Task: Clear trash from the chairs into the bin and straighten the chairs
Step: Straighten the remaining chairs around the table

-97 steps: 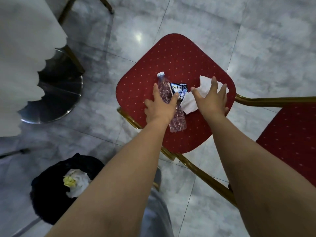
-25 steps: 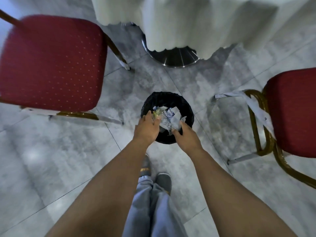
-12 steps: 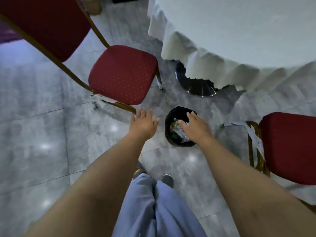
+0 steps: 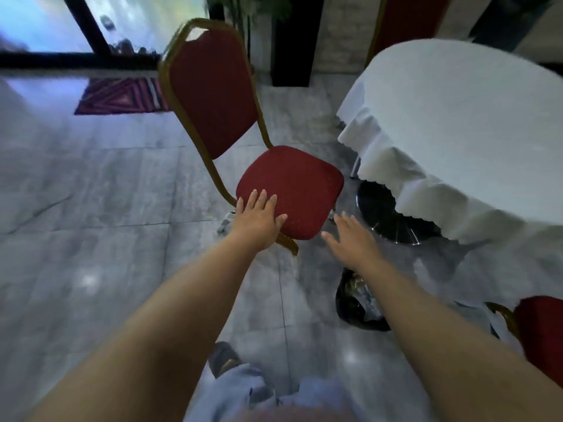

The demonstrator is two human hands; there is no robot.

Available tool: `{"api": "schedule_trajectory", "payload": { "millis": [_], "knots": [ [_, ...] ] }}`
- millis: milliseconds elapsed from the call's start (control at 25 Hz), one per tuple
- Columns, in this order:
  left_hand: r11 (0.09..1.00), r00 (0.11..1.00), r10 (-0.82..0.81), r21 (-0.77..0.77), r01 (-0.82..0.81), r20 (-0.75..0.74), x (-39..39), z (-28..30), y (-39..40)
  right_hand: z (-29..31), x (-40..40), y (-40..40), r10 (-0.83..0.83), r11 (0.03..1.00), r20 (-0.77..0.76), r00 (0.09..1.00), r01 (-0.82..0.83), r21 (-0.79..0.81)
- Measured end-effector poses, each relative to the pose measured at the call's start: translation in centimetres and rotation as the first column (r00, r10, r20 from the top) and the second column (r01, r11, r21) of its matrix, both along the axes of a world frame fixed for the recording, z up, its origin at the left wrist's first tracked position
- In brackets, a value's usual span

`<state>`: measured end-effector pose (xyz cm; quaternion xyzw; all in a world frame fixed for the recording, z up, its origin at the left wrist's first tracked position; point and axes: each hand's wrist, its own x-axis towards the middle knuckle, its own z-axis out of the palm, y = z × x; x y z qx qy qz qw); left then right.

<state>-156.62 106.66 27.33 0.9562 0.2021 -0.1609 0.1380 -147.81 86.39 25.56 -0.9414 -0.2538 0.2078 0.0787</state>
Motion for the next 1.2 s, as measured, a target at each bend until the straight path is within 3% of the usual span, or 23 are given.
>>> {"api": "schedule_trajectory", "payload": {
  "millis": [440, 760, 1040, 1200],
  "knots": [
    [0.992, 0.994, 0.079, 0.091, -0.086, 0.075, -1.1, 2.6, 20.2, 1.3, -1.2, 21.0, 0.015, 0.993, 0.008, 1.0, -0.016, 0.114],
    [0.991, 0.988, 0.038, 0.118, -0.056, 0.149, 6.5, 4.6, 31.3, 1.5, 5.1, 33.1, -0.023, 0.982, 0.004, 1.0, 0.022, 0.188],
    [0.985, 0.976, -0.033, 0.174, -0.005, 0.214, 16.0, 7.6, 41.4, 1.9, 11.4, 43.2, -0.097, 0.935, -0.1, 0.99, 0.125, 0.333],
    [0.975, 0.979, -0.088, 0.219, 0.046, 0.187, 20.4, 7.9, 46.3, 0.7, 12.1, 47.5, -0.09, 0.936, -0.129, 0.988, 0.128, 0.327]
  ]
}}
